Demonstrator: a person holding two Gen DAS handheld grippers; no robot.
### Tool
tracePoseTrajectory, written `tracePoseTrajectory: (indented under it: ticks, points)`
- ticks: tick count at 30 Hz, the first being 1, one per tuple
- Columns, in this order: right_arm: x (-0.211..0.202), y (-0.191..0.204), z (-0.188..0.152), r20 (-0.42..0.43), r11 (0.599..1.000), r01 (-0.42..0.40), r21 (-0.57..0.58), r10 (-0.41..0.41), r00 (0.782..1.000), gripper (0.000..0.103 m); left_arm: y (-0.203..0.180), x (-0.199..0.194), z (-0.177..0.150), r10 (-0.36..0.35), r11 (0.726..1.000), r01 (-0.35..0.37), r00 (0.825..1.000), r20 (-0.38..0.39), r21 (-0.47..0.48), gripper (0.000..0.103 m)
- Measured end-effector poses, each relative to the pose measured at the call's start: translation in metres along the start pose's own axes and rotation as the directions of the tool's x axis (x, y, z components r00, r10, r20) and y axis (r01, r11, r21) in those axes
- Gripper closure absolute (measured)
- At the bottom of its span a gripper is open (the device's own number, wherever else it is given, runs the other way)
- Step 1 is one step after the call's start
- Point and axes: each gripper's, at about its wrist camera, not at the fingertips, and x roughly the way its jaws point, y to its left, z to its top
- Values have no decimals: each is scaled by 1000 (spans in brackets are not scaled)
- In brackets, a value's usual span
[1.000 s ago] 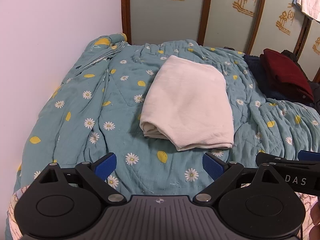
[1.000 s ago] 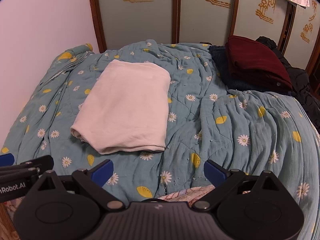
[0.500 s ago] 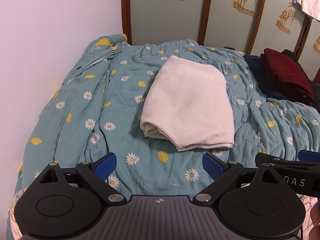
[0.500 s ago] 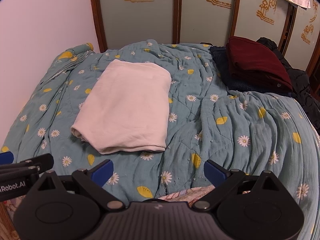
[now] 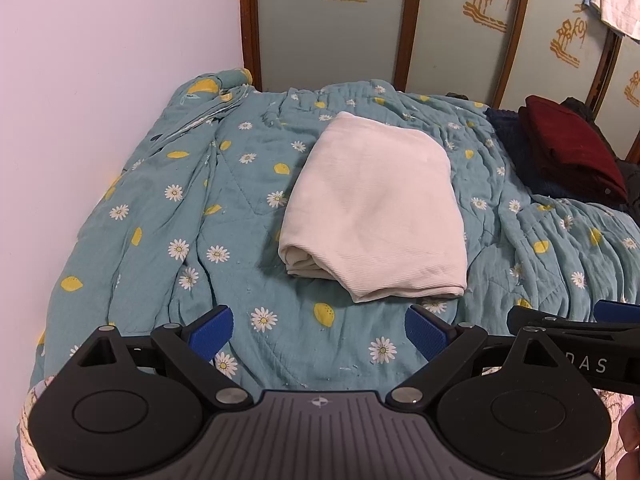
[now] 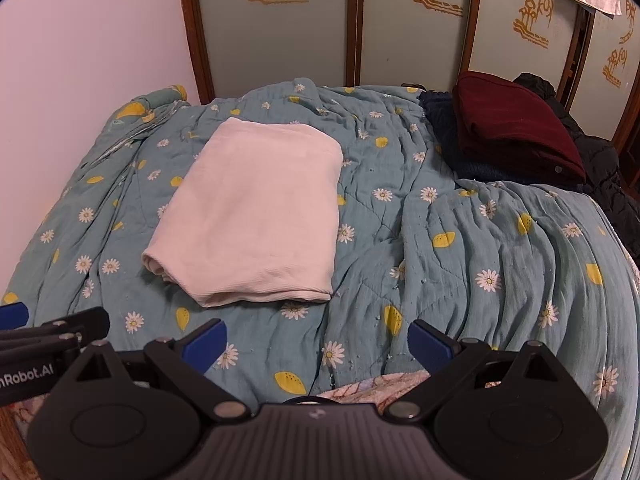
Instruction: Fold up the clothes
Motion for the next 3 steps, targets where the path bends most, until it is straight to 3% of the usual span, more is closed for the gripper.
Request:
tracePoseTrajectory:
  ticks: [3]
  points:
    - [0,0,0,0,1000,0,-1,0,1000,5,-1,0,0,0,1000,0,1000,1,2,9]
